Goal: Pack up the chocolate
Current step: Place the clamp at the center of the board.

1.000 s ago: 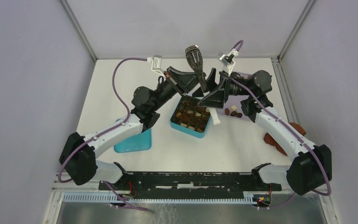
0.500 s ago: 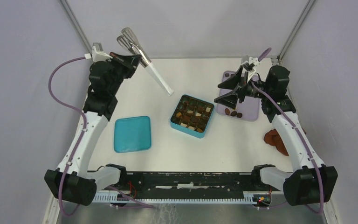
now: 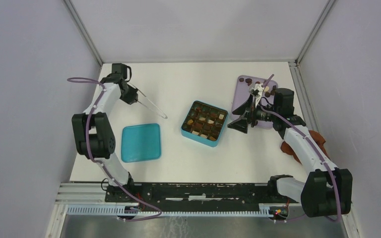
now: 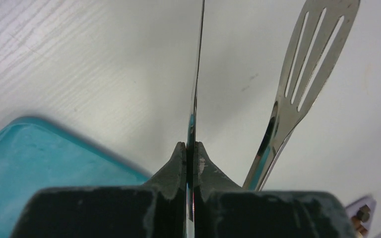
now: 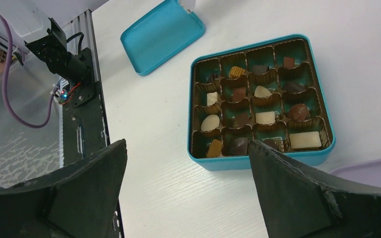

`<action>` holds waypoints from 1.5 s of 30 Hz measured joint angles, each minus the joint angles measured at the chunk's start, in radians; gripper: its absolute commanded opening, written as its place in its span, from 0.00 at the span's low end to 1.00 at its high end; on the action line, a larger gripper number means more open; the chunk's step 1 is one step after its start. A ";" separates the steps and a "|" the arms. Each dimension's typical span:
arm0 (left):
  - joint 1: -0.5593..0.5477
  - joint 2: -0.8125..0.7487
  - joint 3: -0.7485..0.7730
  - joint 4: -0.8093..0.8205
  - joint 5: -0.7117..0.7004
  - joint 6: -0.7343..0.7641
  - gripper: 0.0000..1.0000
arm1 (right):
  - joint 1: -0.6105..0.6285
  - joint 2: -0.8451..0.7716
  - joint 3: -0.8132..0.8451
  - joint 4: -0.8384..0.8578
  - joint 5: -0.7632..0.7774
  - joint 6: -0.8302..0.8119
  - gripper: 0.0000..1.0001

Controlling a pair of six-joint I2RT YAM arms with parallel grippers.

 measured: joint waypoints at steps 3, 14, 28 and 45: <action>0.031 0.126 0.102 -0.047 -0.018 0.000 0.02 | 0.000 0.002 -0.002 0.005 -0.009 -0.014 0.98; 0.134 0.432 0.278 -0.120 -0.053 -0.004 0.27 | -0.001 0.002 -0.010 0.006 -0.023 -0.041 0.98; 0.132 0.146 0.204 -0.186 -0.103 0.104 0.80 | 0.000 -0.006 -0.010 -0.080 -0.031 -0.165 0.98; -0.035 -0.991 -0.552 0.126 0.481 0.342 0.84 | 0.000 -0.119 -0.092 -0.084 -0.058 -0.378 0.98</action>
